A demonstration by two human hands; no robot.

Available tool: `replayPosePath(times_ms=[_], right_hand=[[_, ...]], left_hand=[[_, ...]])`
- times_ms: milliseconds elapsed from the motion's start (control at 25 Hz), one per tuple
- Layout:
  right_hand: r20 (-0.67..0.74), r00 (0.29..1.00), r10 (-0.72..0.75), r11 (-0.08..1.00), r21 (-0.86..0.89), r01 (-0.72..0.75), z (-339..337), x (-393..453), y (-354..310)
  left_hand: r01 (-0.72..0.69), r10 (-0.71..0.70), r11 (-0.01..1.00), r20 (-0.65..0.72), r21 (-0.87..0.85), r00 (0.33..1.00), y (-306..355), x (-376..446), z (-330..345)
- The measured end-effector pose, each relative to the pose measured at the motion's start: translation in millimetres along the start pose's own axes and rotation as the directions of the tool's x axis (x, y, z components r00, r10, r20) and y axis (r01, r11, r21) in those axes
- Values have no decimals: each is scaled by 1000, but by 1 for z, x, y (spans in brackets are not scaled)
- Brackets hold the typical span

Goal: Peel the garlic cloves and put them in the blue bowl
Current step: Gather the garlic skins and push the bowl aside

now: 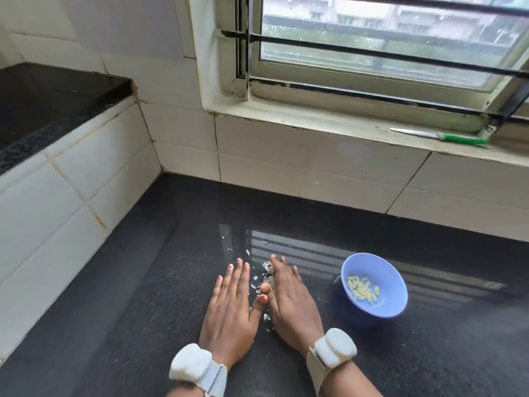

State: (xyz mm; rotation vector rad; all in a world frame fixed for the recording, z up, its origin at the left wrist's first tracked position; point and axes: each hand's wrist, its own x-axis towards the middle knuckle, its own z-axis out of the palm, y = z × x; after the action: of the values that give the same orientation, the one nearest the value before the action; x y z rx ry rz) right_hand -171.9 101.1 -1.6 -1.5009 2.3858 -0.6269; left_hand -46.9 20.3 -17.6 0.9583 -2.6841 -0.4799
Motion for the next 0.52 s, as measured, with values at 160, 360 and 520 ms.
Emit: replayPosePath(times_ms=[160,360,520], right_hand=[[-120,982,148,870,487,-71,-3,-1,7],[-89,978,188,917,372,-142,-11,14,16],[56,995,76,993,88,-81,-15,42,12]], left_hand=[[33,-77,915,-94,-402,993,-11,24,-12],[304,-305,952,2,-36,952,-38,72,-20],[72,-85,993,145,96,986,-34,87,-20]])
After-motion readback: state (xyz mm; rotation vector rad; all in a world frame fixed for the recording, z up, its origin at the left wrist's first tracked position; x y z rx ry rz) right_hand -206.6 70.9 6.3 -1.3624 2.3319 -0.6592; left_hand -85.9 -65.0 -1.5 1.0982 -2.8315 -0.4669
